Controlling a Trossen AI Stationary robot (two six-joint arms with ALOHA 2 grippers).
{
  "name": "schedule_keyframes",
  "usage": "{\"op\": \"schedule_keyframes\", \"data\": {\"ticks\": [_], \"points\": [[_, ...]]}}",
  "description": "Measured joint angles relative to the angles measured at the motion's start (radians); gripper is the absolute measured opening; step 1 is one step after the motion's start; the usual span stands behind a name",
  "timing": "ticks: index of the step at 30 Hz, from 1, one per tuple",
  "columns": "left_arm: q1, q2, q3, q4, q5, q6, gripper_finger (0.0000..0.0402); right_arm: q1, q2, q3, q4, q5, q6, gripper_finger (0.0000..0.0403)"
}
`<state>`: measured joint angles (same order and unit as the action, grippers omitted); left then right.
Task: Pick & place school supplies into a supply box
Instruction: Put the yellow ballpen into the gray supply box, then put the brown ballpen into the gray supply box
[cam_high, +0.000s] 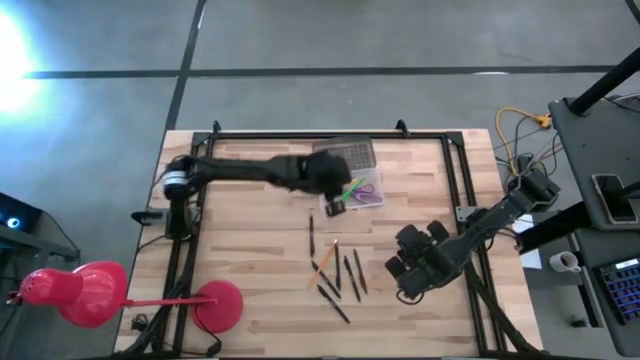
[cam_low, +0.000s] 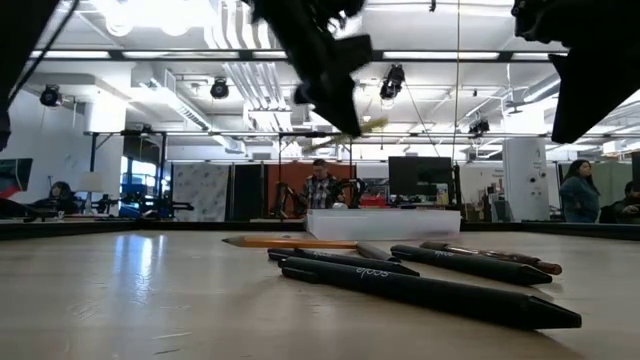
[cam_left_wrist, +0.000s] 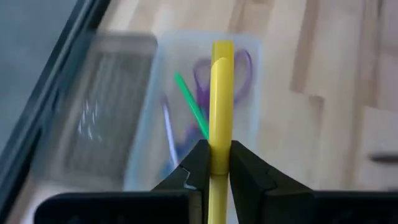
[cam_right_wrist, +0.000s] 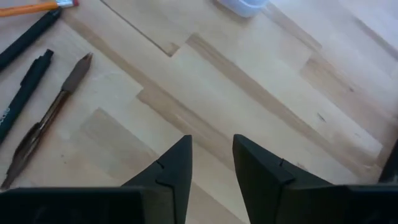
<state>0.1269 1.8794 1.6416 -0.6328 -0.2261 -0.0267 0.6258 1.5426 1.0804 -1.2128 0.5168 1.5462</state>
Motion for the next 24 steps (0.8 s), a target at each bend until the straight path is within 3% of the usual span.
{"op": "schedule_keyframes", "data": {"ticks": [5, 10, 16, 24], "points": [[0.076, 0.127, 0.164, -0.029, 0.087, 0.177, 0.0029, 0.0, 0.0, 0.017, 0.003, -0.011, 0.053, 0.01], [0.115, 0.283, 0.276, -0.09, 0.229, 0.201, 0.0032, 0.0, 0.011, 0.022, 0.005, -0.033, 0.095, 0.0097], [0.116, 0.39, 0.358, -0.162, 0.166, 0.202, 0.0039, 0.0, 0.013, 0.015, 0.006, -0.072, 0.123, 0.0097], [0.119, 0.37, 0.34, -0.163, 0.122, 0.188, 0.0095, 0.0, 0.015, 0.015, 0.014, -0.072, 0.089, 0.0098]]}}
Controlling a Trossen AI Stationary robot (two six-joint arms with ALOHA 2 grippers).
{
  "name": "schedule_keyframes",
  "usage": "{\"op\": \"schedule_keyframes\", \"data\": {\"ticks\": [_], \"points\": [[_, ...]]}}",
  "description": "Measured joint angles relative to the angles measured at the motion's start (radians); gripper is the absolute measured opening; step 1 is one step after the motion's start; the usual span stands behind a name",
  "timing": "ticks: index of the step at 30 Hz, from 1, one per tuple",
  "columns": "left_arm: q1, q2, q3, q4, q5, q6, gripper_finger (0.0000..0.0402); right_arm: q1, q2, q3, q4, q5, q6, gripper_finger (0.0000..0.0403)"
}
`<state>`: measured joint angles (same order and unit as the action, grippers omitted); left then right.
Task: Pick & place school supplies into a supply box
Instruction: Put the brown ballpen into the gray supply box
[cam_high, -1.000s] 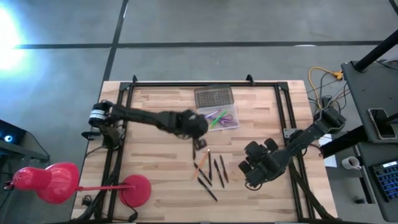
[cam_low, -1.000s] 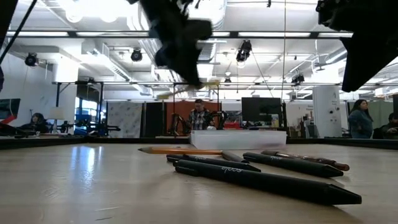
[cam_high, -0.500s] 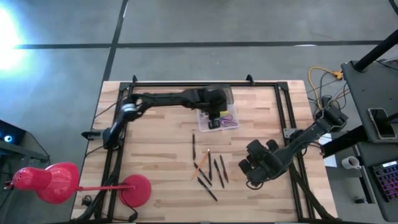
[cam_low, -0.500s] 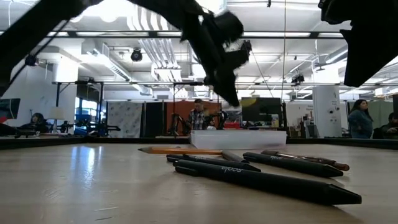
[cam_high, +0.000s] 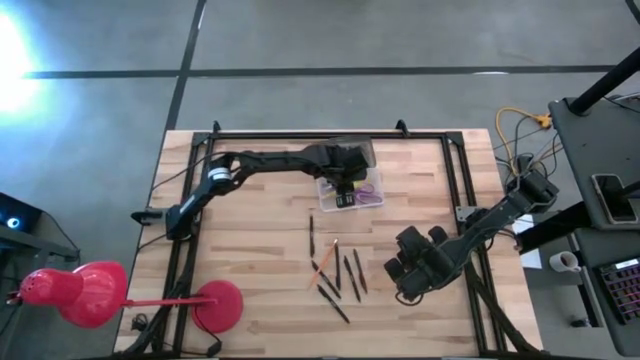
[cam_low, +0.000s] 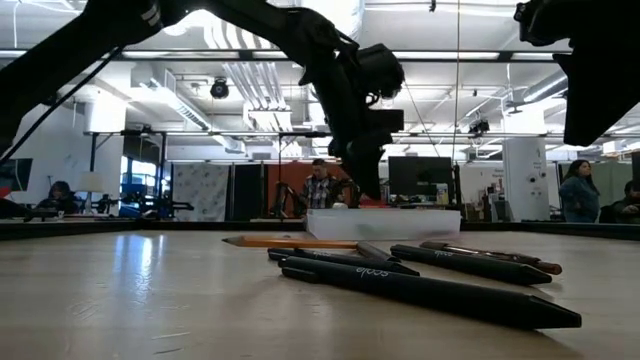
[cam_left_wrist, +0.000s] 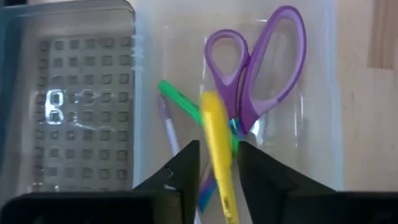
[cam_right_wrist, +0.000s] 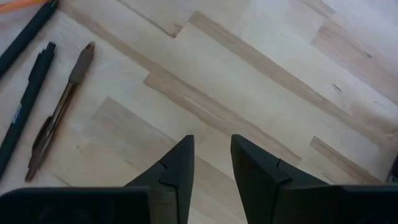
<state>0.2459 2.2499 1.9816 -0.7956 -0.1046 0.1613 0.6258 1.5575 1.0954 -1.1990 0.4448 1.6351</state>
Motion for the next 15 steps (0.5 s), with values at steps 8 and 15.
{"op": "schedule_keyframes", "data": {"ticks": [8, 15], "points": [[-0.002, -0.102, -0.001, -0.045, -0.008, -0.048, 0.0132, -0.007, 0.002, 0.0, 0.086, 0.0, -0.179, 0.011], [-0.087, -0.232, -0.021, -0.075, -0.007, -0.164, 0.0134, -0.055, 0.002, -0.039, 0.26, 0.0, -0.342, 0.0107]]}}
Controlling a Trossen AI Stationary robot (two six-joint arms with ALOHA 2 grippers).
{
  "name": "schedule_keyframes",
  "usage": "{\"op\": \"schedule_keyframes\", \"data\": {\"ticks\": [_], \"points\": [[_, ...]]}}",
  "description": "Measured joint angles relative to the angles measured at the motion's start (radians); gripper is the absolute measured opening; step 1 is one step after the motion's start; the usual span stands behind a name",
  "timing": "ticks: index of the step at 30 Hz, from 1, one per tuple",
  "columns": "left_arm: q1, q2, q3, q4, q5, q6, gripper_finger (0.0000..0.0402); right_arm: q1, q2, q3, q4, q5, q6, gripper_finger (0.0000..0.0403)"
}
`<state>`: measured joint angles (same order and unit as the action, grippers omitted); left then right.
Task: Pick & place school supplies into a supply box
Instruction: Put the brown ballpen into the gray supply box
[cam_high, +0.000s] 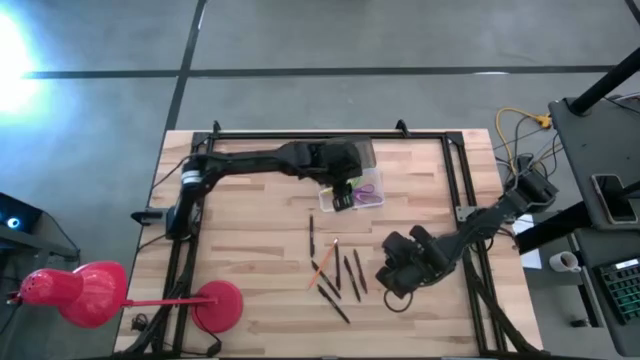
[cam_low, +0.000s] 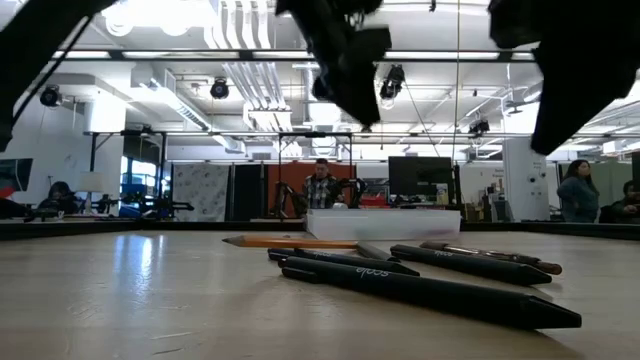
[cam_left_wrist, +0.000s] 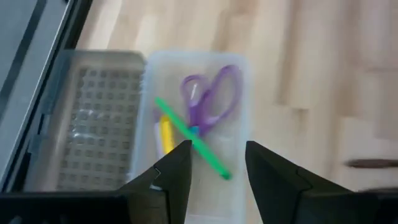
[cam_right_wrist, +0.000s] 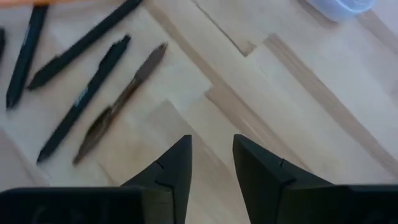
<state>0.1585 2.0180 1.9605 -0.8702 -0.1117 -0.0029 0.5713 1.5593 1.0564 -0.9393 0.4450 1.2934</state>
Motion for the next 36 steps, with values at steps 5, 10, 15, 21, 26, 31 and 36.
{"op": "schedule_keyframes", "data": {"ticks": [5, 10, 15, 21, 26, 31, 36], "points": [[-0.104, -0.094, -0.104, 0.008, -0.062, -0.086, 0.0134, -0.047, 0.002, -0.046, 0.101, 0.0, 0.076, 0.0099], [-0.237, -0.231, -0.303, 0.087, -0.147, -0.226, 0.0134, -0.053, 0.002, -0.065, 0.18, -0.031, 0.117, 0.0103], [-0.349, -0.396, -0.568, 0.273, -0.25, -0.417, 0.0134, -0.064, 0.002, -0.084, 0.302, -0.077, 0.103, 0.0121], [-0.413, -0.6, -0.855, 0.57, -0.336, -0.555, 0.0134, -0.101, 0.006, -0.122, 0.458, -0.081, 0.113, 0.0146], [-0.416, -0.738, -1.004, 0.705, -0.347, -0.626, 0.0134, -0.131, 0.097, -0.093, 0.491, -0.181, 0.088, 0.016], [-0.415, -0.828, -1.078, 0.715, -0.391, -0.671, 0.0134, -0.13, 0.229, 0.022, 0.399, -0.218, 0.096, 0.0162], [-0.415, -0.87, -1.106, 0.717, -0.392, -0.673, 0.0134, -0.14, 0.317, 0.144, 0.272, -0.207, 0.099, 0.0161]]}}
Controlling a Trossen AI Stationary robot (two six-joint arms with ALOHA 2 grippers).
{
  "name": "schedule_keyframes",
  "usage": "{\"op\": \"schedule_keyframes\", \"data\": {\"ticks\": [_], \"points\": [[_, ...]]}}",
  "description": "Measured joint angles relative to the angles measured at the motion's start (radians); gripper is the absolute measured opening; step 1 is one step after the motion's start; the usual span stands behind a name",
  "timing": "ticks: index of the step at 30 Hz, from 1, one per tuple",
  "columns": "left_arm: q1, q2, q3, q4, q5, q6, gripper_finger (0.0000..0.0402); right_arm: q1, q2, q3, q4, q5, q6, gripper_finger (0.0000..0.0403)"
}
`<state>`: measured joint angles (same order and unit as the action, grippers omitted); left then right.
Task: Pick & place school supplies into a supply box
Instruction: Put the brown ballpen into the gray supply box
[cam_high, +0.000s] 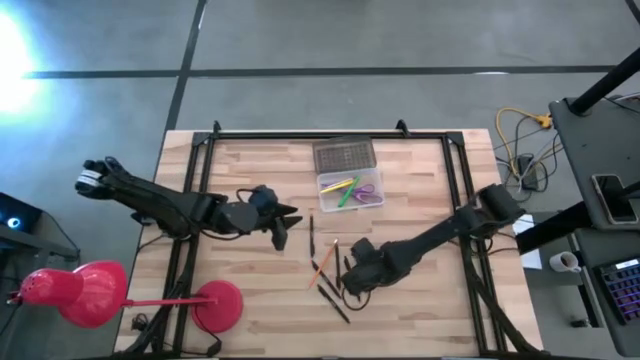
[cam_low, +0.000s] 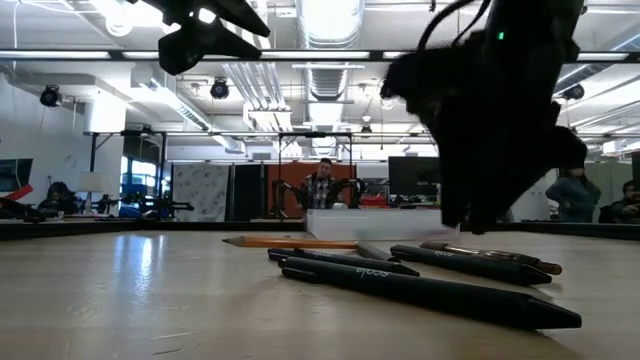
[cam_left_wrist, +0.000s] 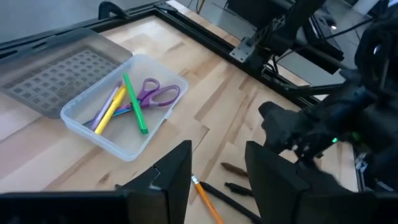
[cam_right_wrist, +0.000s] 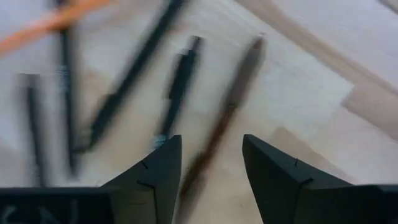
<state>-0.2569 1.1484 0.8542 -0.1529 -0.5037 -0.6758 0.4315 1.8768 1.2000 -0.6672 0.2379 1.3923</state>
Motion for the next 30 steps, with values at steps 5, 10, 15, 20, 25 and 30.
{"op": "schedule_keyframes", "data": {"ticks": [5, 10, 15, 20, 25, 30], "points": [[0.0, 0.001, -0.002, 0.0, 0.0, 0.004, 0.0134, -0.019, 0.101, 0.05, -0.038, -0.025, 0.001, 0.0146], [-0.002, 0.007, -0.004, -0.004, 0.004, 0.005, 0.0134, -0.021, 0.163, 0.101, -0.111, -0.014, 0.011, 0.0114], [-0.013, 0.006, -0.007, -0.007, 0.005, 0.008, 0.0134, -0.022, 0.149, 0.113, -0.163, 0.051, -0.076, 0.005], [-0.019, 0.006, -0.009, -0.008, 0.004, 0.008, 0.0134, -0.055, 0.096, 0.097, -0.236, 0.138, -0.156, 0.0018], [-0.035, 0.006, -0.009, -0.008, 0.004, 0.002, 0.0134, -0.111, -0.061, 0.099, -0.233, 0.255, -0.506, 0.0013], [-0.053, 0.026, -0.018, -0.011, 0.003, -0.056, 0.0134, -0.284, -0.166, 0.099, -0.227, 0.233, -0.961, 0.0013]]}}
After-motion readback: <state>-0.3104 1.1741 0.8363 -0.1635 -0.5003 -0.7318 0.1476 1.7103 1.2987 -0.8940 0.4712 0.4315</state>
